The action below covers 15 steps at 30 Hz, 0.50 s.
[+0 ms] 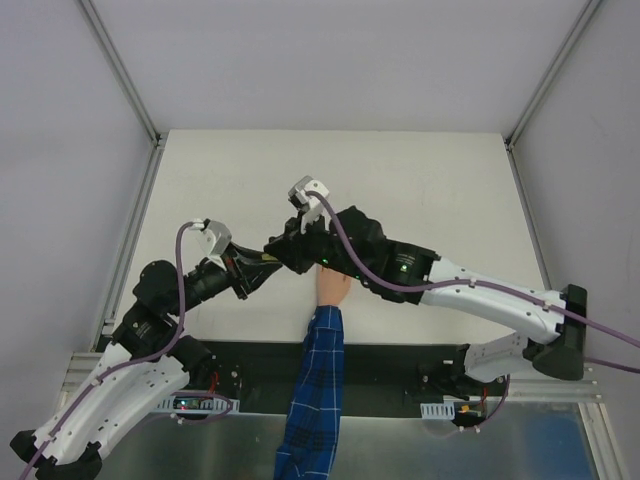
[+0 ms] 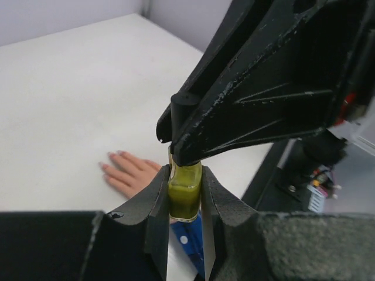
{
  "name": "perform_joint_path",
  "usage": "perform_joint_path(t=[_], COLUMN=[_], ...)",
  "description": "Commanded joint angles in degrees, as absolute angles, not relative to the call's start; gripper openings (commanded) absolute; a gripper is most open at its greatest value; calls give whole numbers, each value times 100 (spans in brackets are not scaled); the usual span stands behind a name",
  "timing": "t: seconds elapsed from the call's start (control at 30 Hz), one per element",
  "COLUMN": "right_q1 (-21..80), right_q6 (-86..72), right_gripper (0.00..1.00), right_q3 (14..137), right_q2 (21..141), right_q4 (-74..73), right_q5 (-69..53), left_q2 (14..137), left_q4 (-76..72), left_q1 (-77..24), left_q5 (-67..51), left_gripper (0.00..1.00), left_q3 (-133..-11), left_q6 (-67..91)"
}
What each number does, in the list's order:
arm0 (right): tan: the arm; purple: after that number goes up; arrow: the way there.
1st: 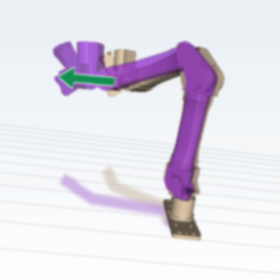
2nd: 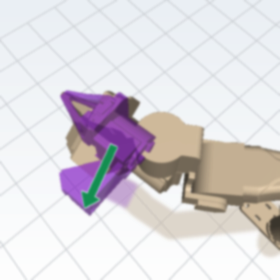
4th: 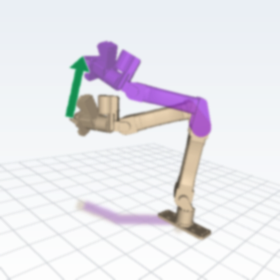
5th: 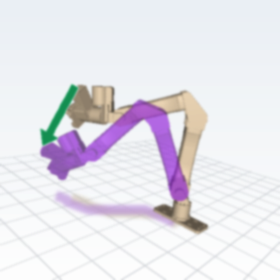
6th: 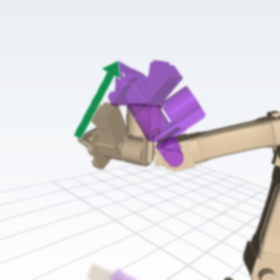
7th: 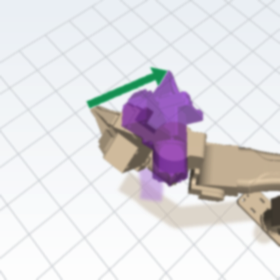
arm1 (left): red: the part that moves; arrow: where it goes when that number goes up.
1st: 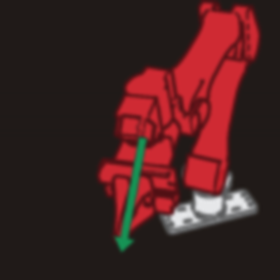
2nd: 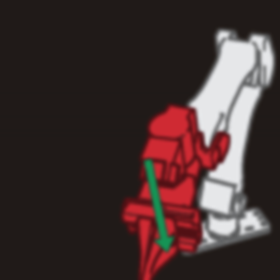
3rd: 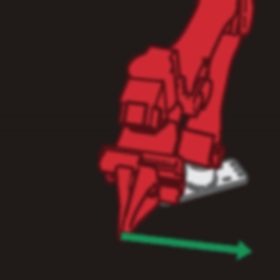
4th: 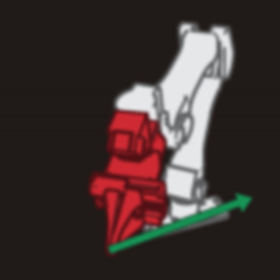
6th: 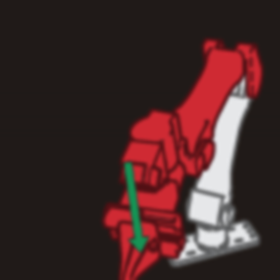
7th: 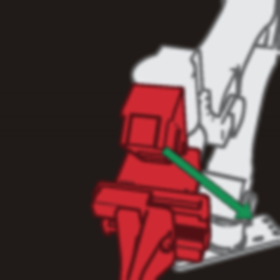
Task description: Paint the nails
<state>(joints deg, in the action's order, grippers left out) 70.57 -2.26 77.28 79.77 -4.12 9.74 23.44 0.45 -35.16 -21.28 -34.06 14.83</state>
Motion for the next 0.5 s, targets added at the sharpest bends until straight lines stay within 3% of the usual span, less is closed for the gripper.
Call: perform_joint_path(t=[0.0, 0.07, 0.17, 0.33, 0.47], right_q1=[6707, 6583, 6557, 6557, 6557], right_q6=[475, 518, 519, 571, 536], right_gripper=[0, 0, 0, 0, 0], right_q3=[6857, 6890, 6917, 6909, 6899], right_q2=[7313, 7295, 7312, 7234, 7102], right_q4=[614, 590, 501, 422, 220], right_q5=[-2631, -3747, -4270, -4175, -3274], left_q2=[1943, 1898, 1977, 2022, 1978], left_q4=[-1010, -1404, -1958, -1609, -994], left_q1=[-3551, -3551, -3542, -3551, -3551], left_q5=[-3971, -4610, -5105, -5107, -4703], left_gripper=[0, 0, 0, 0, 0], left_q3=[-3411, -3358, -3340, -3603, -3779], left_q6=[1924, 2152, 2662, 2558, 2075])
